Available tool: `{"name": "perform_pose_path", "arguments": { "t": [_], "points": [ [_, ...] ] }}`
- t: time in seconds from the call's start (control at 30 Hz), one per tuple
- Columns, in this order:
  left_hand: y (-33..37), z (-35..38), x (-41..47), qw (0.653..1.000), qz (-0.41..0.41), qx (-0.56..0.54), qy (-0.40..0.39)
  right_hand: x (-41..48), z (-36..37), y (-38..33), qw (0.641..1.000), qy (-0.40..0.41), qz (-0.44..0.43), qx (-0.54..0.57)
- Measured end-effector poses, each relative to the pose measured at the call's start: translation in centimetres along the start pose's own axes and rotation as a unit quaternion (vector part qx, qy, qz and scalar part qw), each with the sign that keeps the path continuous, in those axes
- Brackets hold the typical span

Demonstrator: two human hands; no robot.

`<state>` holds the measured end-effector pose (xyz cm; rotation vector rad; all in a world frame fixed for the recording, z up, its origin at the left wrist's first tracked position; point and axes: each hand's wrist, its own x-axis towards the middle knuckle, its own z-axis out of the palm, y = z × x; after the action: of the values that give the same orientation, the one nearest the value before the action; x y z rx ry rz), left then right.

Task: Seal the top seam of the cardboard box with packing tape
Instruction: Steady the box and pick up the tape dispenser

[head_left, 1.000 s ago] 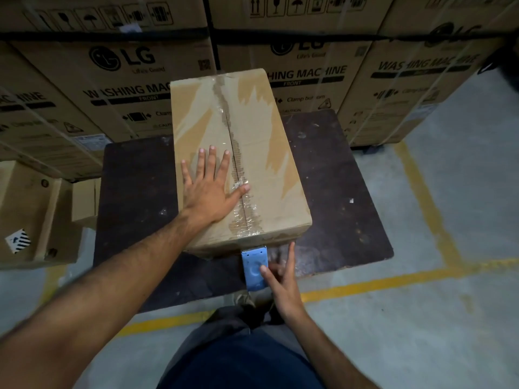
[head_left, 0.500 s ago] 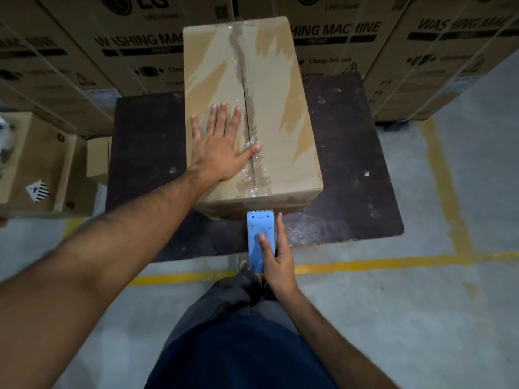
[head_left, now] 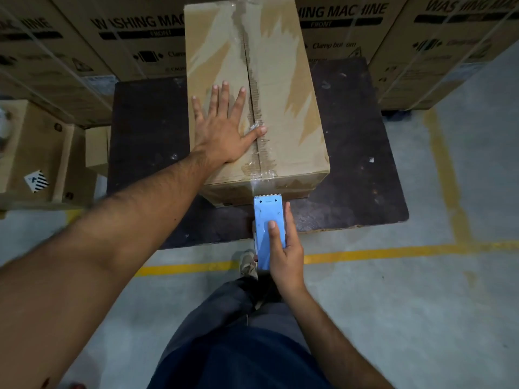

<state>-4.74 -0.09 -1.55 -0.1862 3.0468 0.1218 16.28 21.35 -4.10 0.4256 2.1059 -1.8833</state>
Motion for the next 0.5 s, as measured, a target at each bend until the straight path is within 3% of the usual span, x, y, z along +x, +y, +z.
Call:
{"name": "perform_pose_path", "arguments": {
  "t": [0.17, 0.3, 0.4, 0.5],
  "points": [
    [-0.1, 0.3, 0.3, 1.000, 0.000, 0.008, -0.003, -1.3, -0.5, -0.4, 0.999, 0.030, 0.016, -0.016],
    [-0.1, 0.2, 0.2, 1.000, 0.000, 0.008, -0.003, -1.3, -0.8, -0.8, 0.997, 0.005, 0.032, -0.072],
    [0.0, 0.1, 0.2, 1.000, 0.003, 0.000, 0.000, 0.0, -1.5, -2.6, 0.987, -0.020, 0.082, -0.134],
    [0.0, 0.1, 0.1, 1.000, 0.002, 0.001, 0.002, 1.8, -2.4, -4.4, 0.984, -0.051, 0.157, -0.070]
  ]
}}
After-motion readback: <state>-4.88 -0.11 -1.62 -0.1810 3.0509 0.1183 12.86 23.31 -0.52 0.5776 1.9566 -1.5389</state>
